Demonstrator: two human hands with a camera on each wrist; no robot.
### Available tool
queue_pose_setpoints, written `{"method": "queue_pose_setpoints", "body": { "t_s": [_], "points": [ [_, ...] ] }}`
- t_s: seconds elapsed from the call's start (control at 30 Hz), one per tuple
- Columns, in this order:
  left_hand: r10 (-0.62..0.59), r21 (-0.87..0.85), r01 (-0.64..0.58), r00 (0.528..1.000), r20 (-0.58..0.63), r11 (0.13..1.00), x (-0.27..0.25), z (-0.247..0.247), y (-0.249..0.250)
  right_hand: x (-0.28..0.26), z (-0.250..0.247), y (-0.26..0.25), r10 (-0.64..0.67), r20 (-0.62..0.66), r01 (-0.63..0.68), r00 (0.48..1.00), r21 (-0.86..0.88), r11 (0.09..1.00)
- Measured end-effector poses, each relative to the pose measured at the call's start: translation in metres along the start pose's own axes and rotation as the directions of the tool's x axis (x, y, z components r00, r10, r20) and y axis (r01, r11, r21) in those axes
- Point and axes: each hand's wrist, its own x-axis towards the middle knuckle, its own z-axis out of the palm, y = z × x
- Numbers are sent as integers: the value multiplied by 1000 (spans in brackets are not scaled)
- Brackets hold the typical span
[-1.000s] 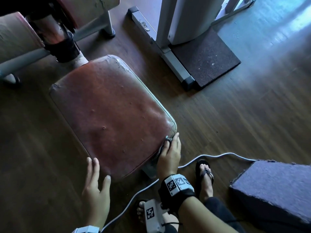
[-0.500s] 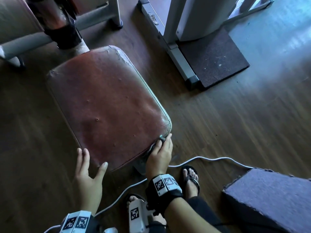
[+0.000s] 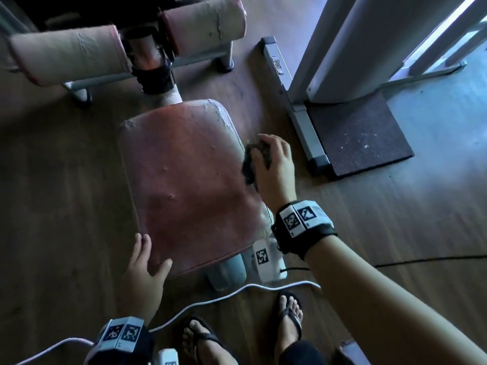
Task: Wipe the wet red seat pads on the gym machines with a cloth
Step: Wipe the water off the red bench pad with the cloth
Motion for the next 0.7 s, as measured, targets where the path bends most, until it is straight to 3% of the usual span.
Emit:
{"method": "queue_pose_setpoints", "body": {
  "t_s": [0.07,0.17,0.23,0.27,0.37,0.5,0.7],
  "points": [
    [-15,11,15,1000,-2,1000,0,1,2,-4,18,-4,-38,256,65,966,-99,993],
    [-37,42,36,999,9,998,-1,-1,6,-32,34,5,-172,532,337,829,-231,913],
    [-32,48,32,999,6,998,0,-1,7,-47,37,12,-240,595,489,767,-300,819],
    [-29,34,29,1000,4,999,0,-1,7,-53,36,15,-214,623,512,752,-348,785],
    [-38,-9,38,999,2,999,0,3,5,-64,32,27,-107,691,502,715,-400,767],
    [-70,-8,70,998,-4,998,-2,4,7,-66,31,34,-153,698,555,700,-397,731],
    [-113,133,103,992,64,986,-4,-3,16,-46,38,14,42,763,556,646,-507,658]
  ]
}}
